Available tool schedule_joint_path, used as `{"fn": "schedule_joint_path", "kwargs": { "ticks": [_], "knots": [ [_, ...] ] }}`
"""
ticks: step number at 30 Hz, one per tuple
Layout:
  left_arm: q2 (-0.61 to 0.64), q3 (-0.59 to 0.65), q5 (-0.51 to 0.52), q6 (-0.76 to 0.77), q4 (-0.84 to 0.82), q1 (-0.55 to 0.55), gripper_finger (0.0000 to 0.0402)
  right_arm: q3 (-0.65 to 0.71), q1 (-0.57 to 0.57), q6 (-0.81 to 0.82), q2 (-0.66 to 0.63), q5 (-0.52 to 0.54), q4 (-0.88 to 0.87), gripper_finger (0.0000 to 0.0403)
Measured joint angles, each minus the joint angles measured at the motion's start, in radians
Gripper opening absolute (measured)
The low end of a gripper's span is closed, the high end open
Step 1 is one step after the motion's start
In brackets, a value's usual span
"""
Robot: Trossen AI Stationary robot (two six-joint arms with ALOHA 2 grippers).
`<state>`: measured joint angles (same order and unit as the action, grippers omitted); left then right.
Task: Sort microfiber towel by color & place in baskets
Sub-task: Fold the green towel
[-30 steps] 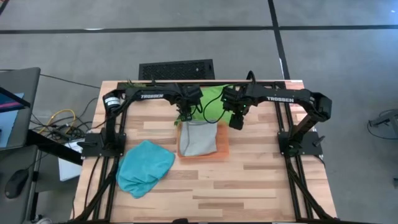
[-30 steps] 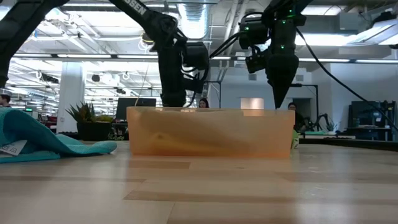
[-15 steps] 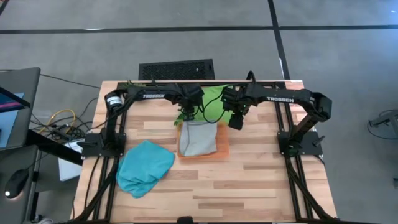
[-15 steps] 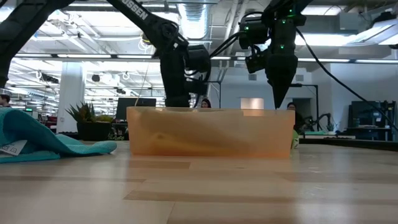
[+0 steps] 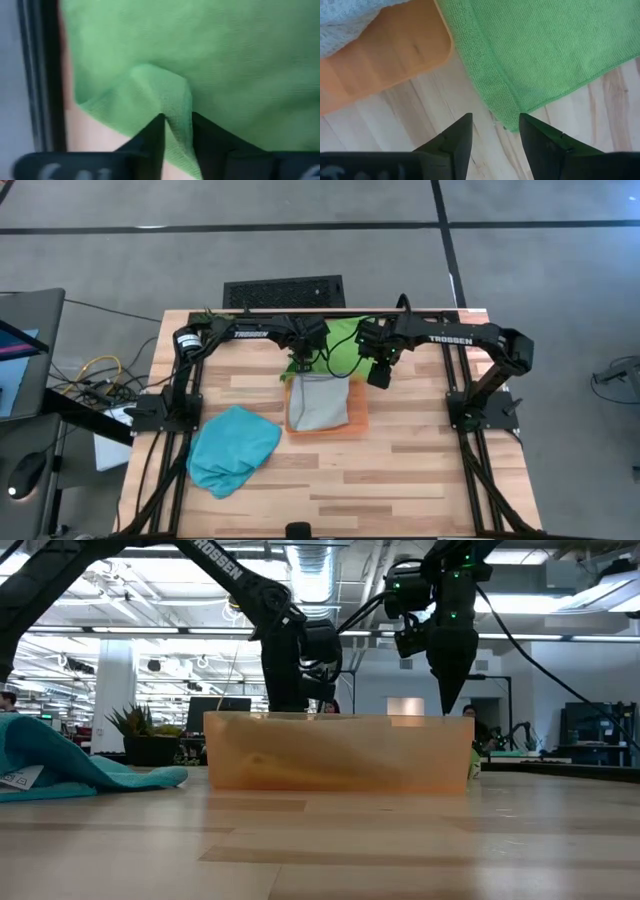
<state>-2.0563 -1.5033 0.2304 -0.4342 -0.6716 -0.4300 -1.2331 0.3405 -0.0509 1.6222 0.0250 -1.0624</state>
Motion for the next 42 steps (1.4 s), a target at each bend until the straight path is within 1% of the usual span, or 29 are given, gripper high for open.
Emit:
{"fn": "schedule_joint_path", "kwargs": {
  "ticks": [3, 5, 10, 14, 18, 22, 26, 28, 31, 38, 42],
  "knots": [
    [0.0, -0.029, 0.015, -0.003, -0.029, -0.008, 0.0029, 0.0, 0.0, 0.0, 0.0, 0.0, 0.0, 0.0183],
    [0.0, -0.046, 0.007, -0.003, -0.028, -0.017, 0.0008, 0.0, 0.0, 0.001, 0.0, 0.0, 0.0, 0.0183],
    [0.001, -0.109, 0.002, 0.032, -0.084, -0.047, 0.0003, 0.0, 0.0, 0.0, 0.0, 0.0, 0.0, 0.0182],
    [0.001, -0.155, 0.002, 0.169, -0.214, -0.077, 0.0002, 0.0, 0.0, 0.0, 0.0, 0.0, 0.0, 0.0182],
    [0.002, -0.166, 0.006, 0.287, -0.304, -0.093, 0.0001, 0.0, 0.0, 0.0, 0.0, 0.0, 0.001, 0.0182],
    [0.002, -0.165, 0.061, 0.369, -0.32, -0.102, 0.0001, 0.0, 0.0, 0.0, 0.0, 0.0, 0.001, 0.0182],
    [0.002, -0.165, 0.165, 0.444, -0.339, -0.109, 0.0, 0.0, 0.0, 0.0, 0.0, 0.0, 0.001, 0.0182],
    [0.002, -0.165, 0.189, 0.458, -0.366, -0.114, 0.0, 0.0, 0.0, 0.0, 0.0, 0.0, 0.001, 0.0182],
    [0.002, -0.164, 0.194, 0.458, -0.393, -0.117, 0.0, 0.0, 0.0, 0.0, 0.0, 0.0, 0.001, 0.0182],
    [0.002, -0.136, 0.194, 0.443, -0.392, -0.116, 0.0001, 0.0, 0.0, 0.0, 0.0, 0.0, 0.001, 0.0182],
    [0.002, -0.131, 0.197, 0.434, -0.394, -0.116, 0.0016, 0.0, 0.0, 0.0, 0.001, 0.0, 0.001, 0.0182]
  ]
}}
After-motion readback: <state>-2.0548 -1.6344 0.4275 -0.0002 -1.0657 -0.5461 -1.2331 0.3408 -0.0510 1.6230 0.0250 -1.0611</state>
